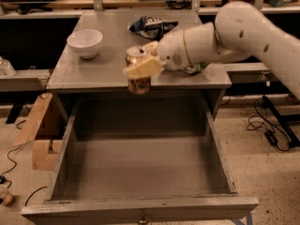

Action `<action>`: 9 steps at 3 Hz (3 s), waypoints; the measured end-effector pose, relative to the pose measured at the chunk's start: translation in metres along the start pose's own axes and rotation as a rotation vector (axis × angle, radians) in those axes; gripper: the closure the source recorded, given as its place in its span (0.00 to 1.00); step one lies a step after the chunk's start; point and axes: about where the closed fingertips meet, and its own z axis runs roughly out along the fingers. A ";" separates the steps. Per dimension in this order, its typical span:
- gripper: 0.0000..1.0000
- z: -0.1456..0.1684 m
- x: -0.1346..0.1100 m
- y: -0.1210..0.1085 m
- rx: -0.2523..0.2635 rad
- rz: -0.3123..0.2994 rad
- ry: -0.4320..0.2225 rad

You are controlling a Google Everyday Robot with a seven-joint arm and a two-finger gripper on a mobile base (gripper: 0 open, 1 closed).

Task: Pick orange can from top drawer and place on counter

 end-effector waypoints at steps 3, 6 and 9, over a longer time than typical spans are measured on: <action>1.00 0.047 -0.105 -0.064 0.181 0.068 -0.066; 1.00 0.085 -0.025 -0.103 0.221 0.013 -0.118; 0.33 0.085 -0.009 -0.110 0.242 0.018 -0.108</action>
Offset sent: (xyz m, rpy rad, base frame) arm 0.1003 0.0829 0.1066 0.0817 -0.0226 -0.2673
